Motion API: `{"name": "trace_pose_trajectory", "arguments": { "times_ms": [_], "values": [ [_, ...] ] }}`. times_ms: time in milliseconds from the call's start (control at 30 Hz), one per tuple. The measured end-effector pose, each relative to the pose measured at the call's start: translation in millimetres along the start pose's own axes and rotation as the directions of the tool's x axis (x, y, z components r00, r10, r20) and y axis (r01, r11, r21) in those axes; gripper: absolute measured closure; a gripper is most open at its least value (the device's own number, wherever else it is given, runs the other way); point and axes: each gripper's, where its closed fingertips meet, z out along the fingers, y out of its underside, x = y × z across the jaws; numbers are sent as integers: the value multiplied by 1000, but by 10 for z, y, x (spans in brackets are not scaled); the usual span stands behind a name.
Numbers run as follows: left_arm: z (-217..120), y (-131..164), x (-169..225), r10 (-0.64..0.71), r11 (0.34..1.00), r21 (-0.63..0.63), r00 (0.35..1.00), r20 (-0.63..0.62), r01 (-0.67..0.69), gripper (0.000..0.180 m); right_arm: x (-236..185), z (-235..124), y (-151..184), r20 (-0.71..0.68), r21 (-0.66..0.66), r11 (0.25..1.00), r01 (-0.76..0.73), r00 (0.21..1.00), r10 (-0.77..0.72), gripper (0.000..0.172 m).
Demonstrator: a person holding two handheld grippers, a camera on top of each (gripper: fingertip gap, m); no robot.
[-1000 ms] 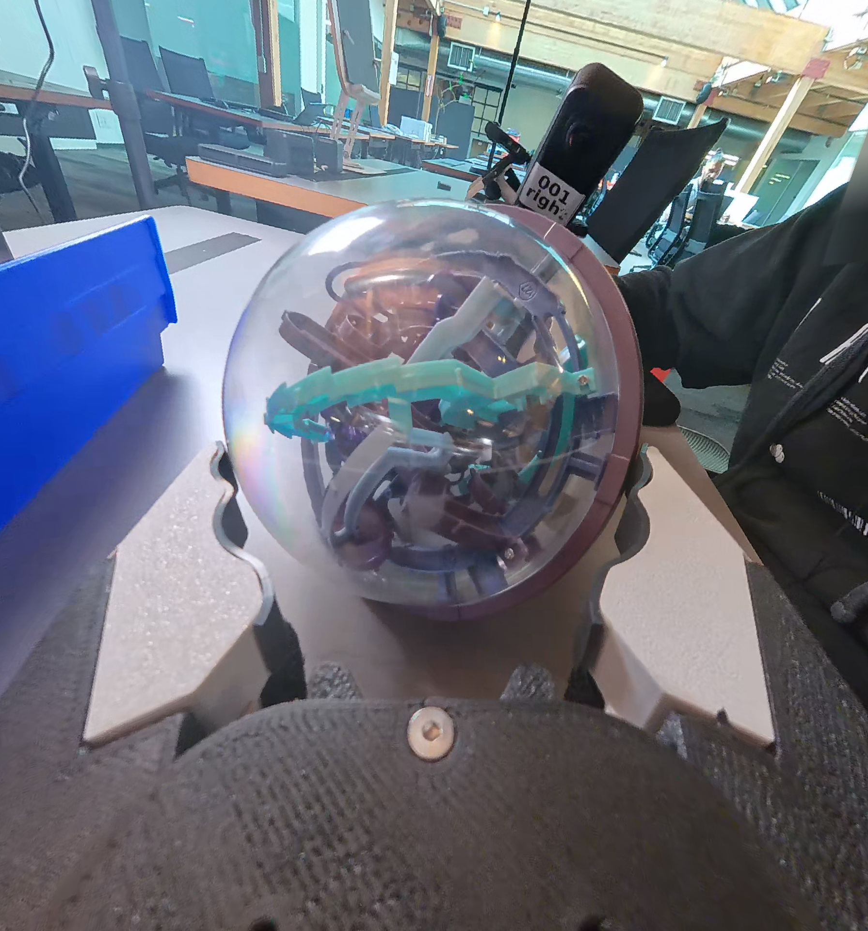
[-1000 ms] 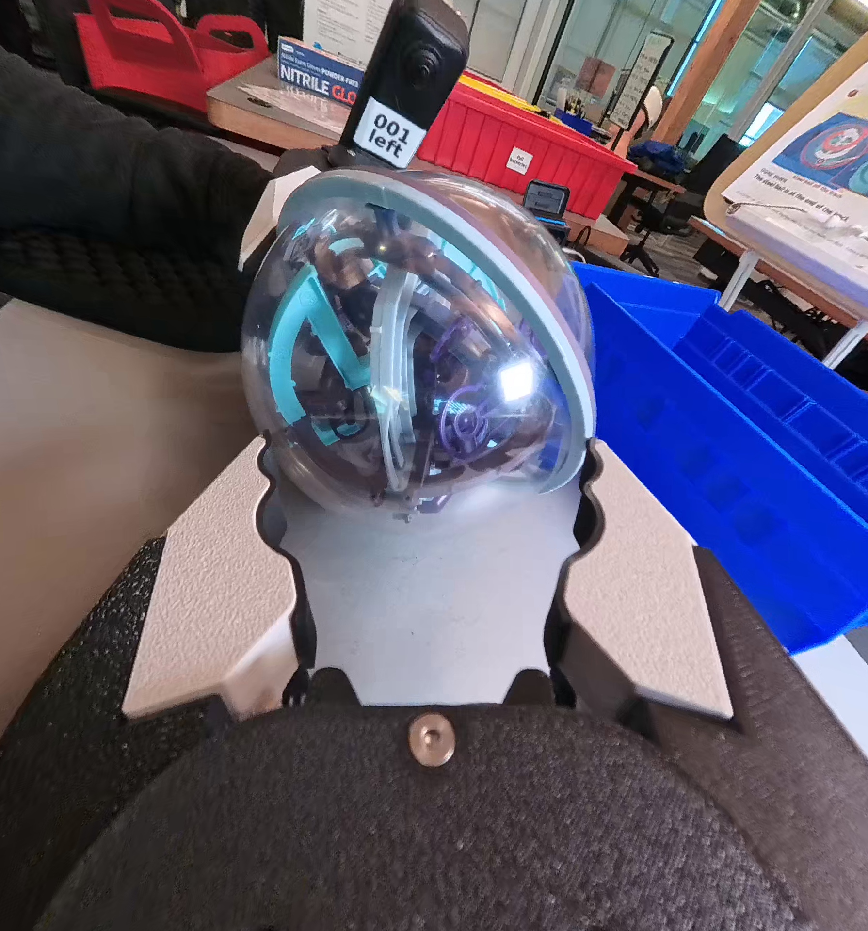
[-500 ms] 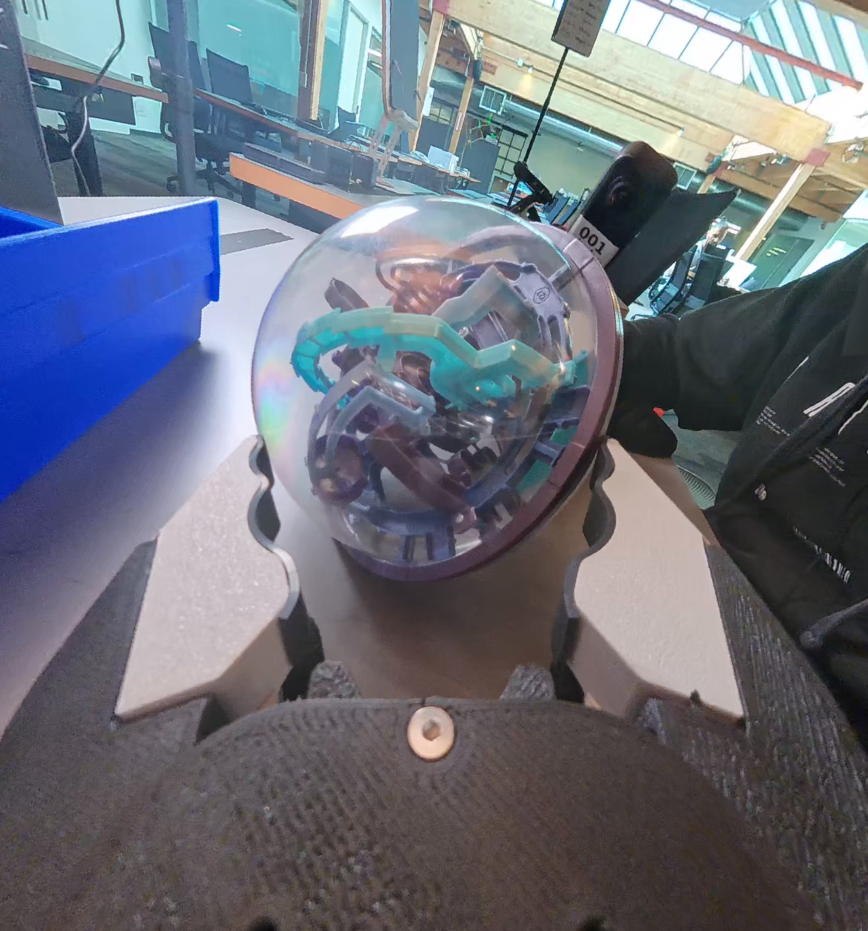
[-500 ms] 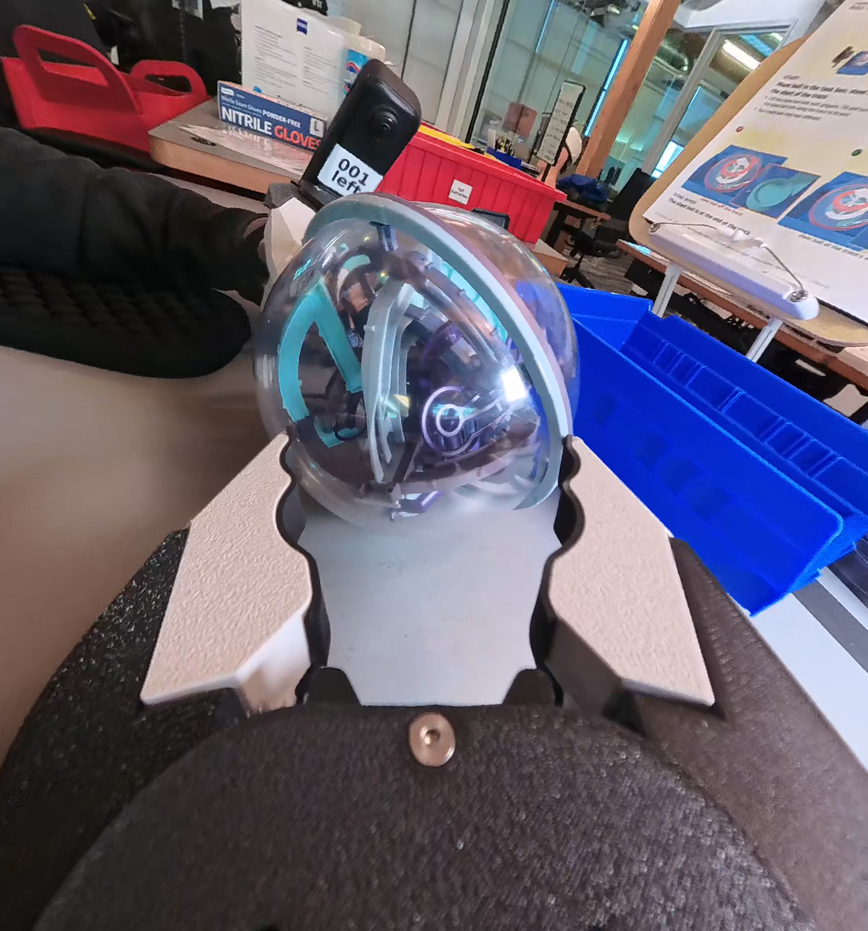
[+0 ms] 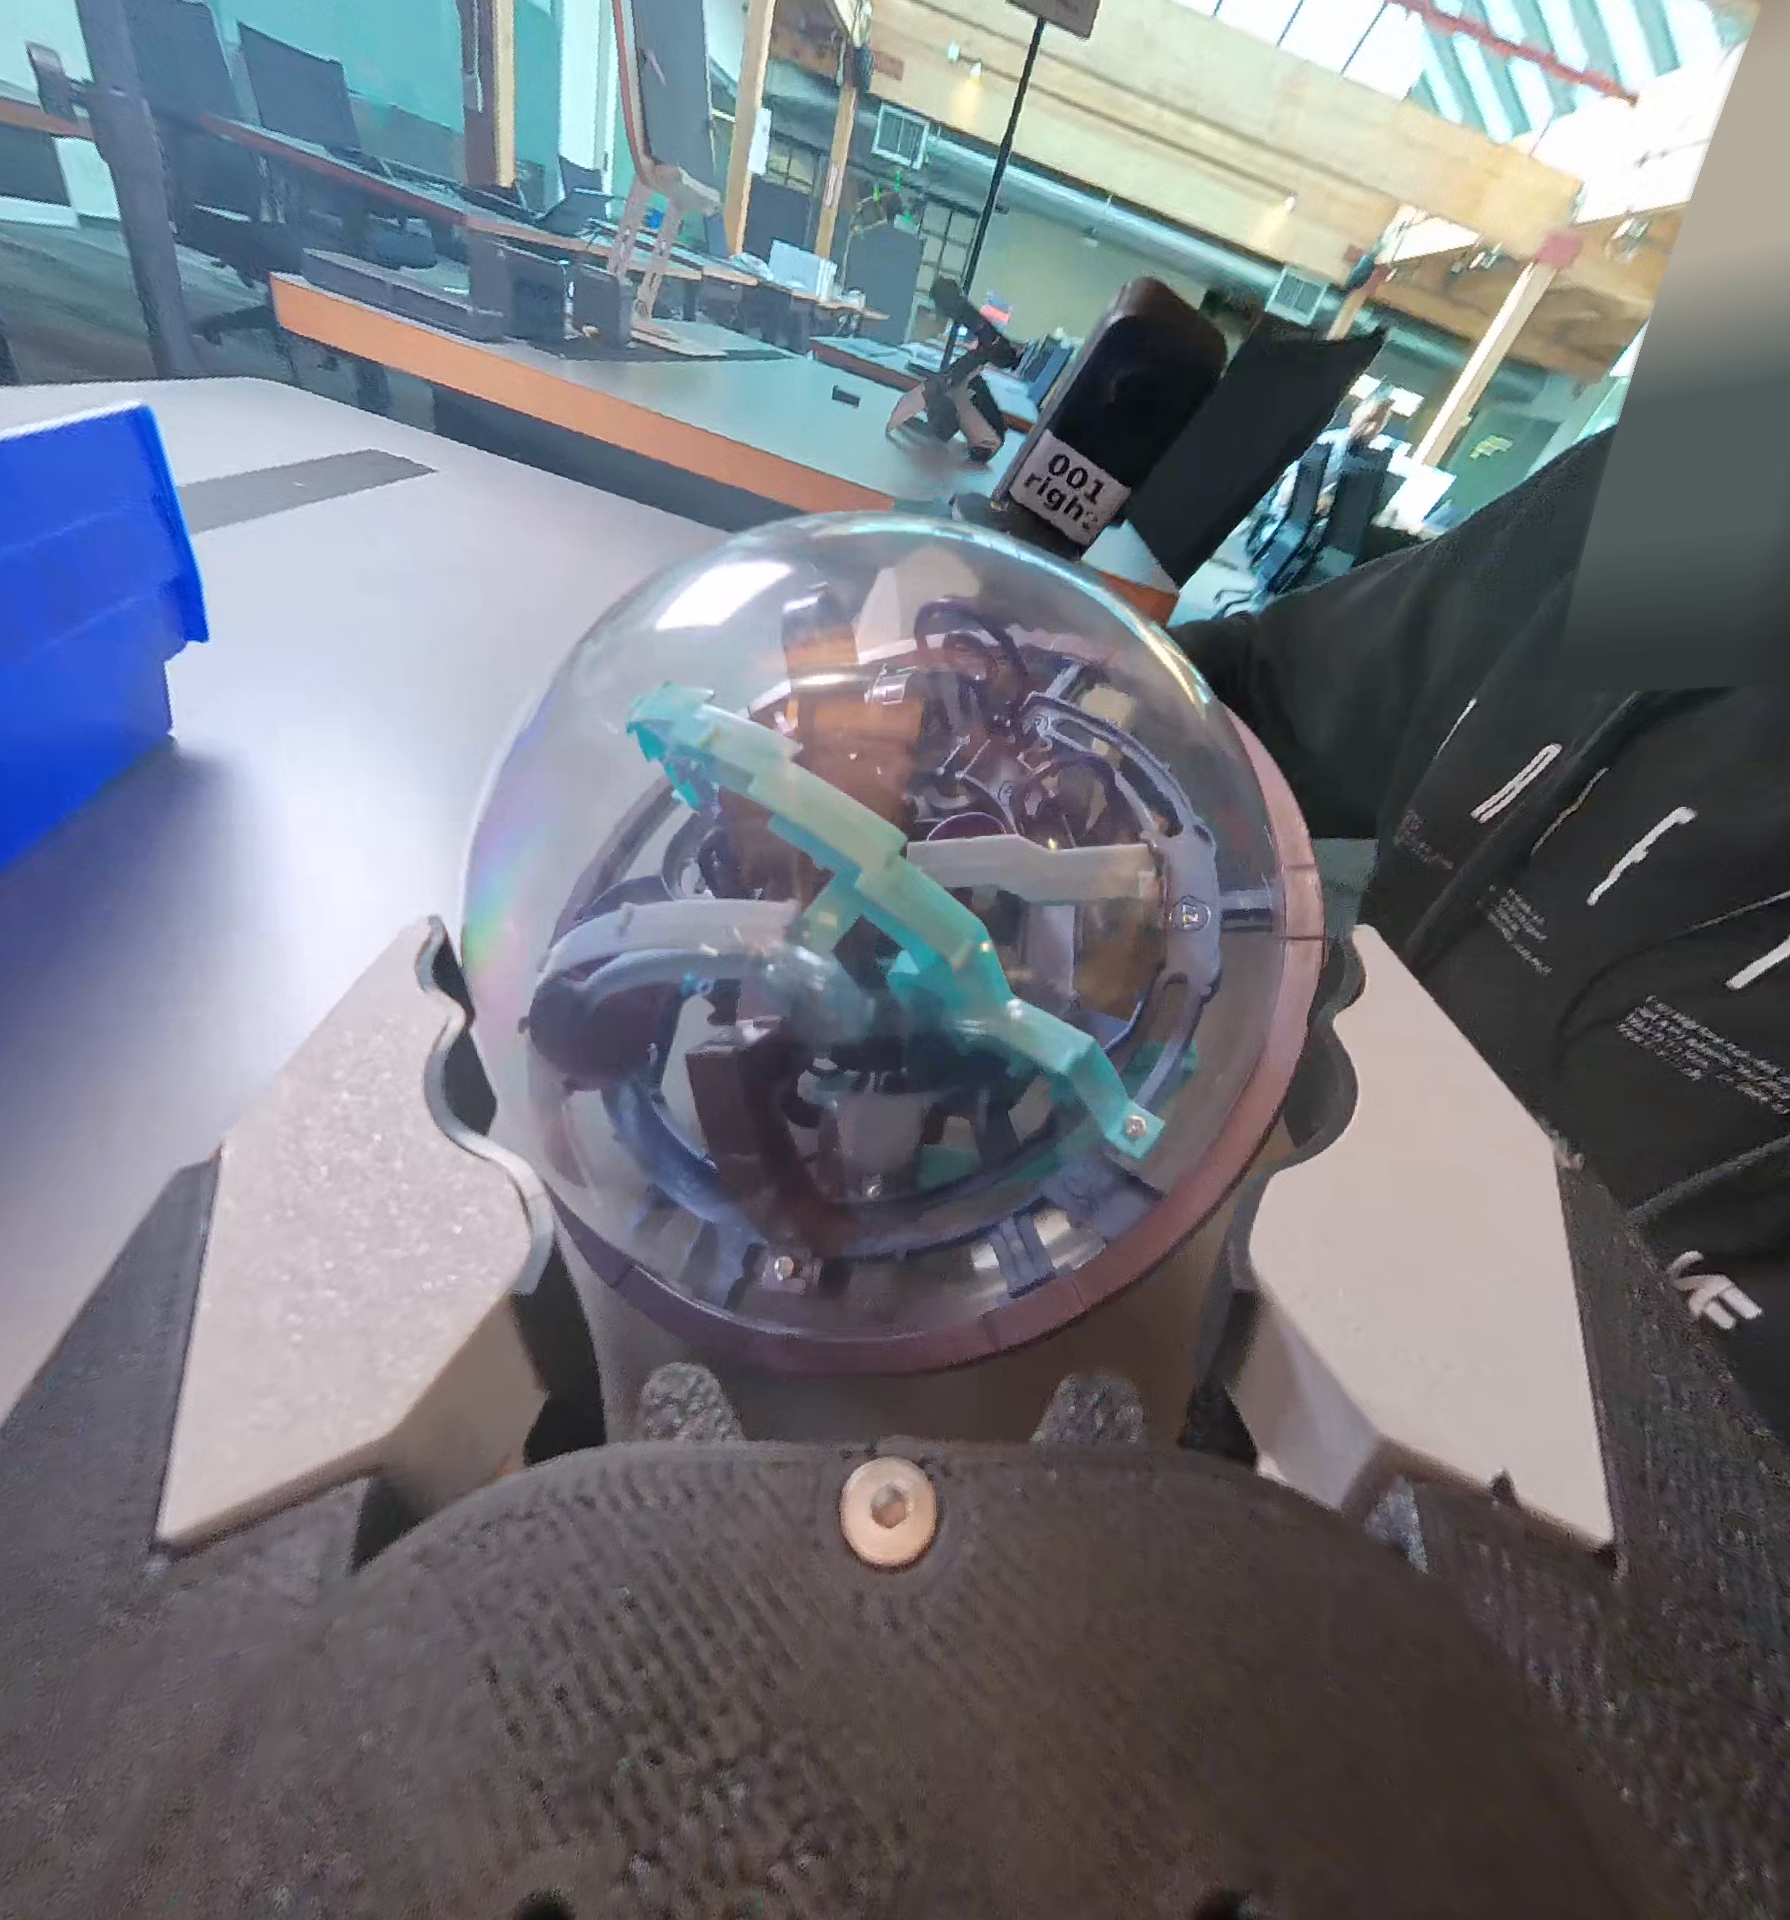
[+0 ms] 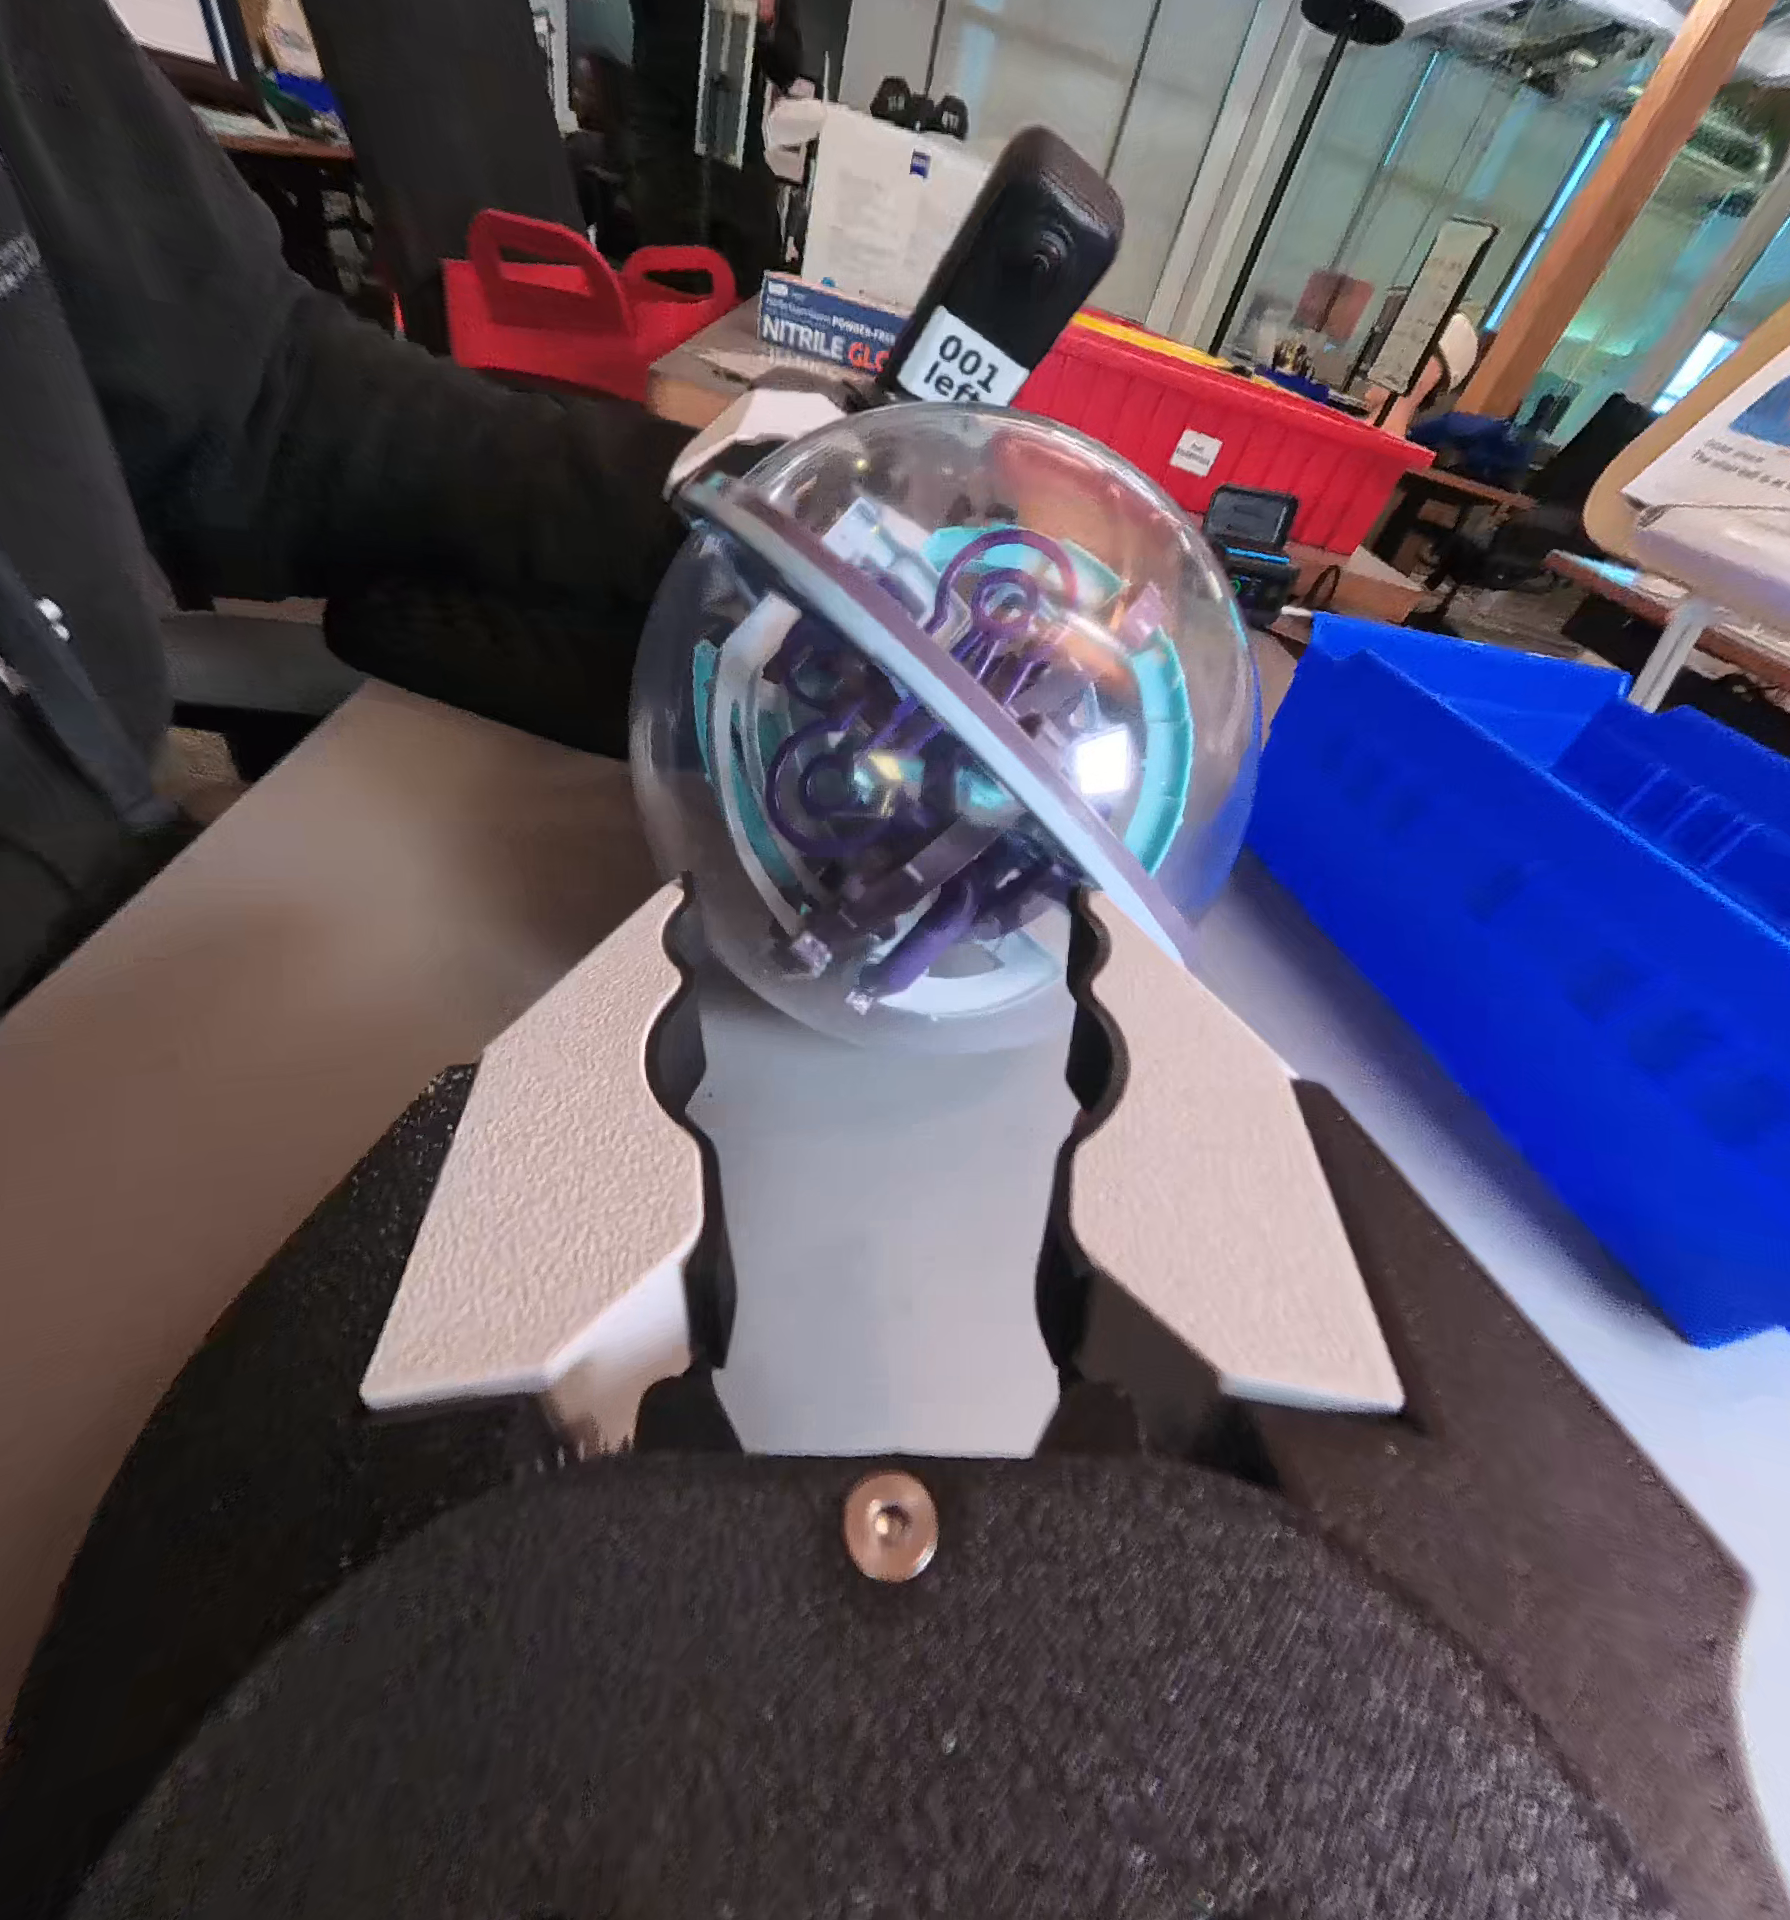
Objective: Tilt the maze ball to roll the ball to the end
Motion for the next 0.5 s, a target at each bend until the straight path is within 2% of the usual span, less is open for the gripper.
{"name": "trace_pose_trajectory", "arguments": {
  "times_ms": [100, 267, 367, 500],
  "values": [
    [42, -2, 4, 184, 982, -45, 980, 76, -181, 27, 42, -33, 11, 15, -2, 998, -59, 998, 59, 103],
    [113, -32, -19, 478, 878, -144, 858, 187, -457, 28, 112, -29, 138, 20, -46, 989, -142, 990, 143, 95],
    [143, -29, -8, 581, 813, -196, 786, 212, -548, 28, 121, -14, 192, 21, -71, 983, -170, 985, 172, 90],
    [183, -19, 20, 666, 746, -241, 713, 221, -621, 28, 170, -24, 220, 14, -74, 969, -237, 971, 238, 97]
  ]
}}
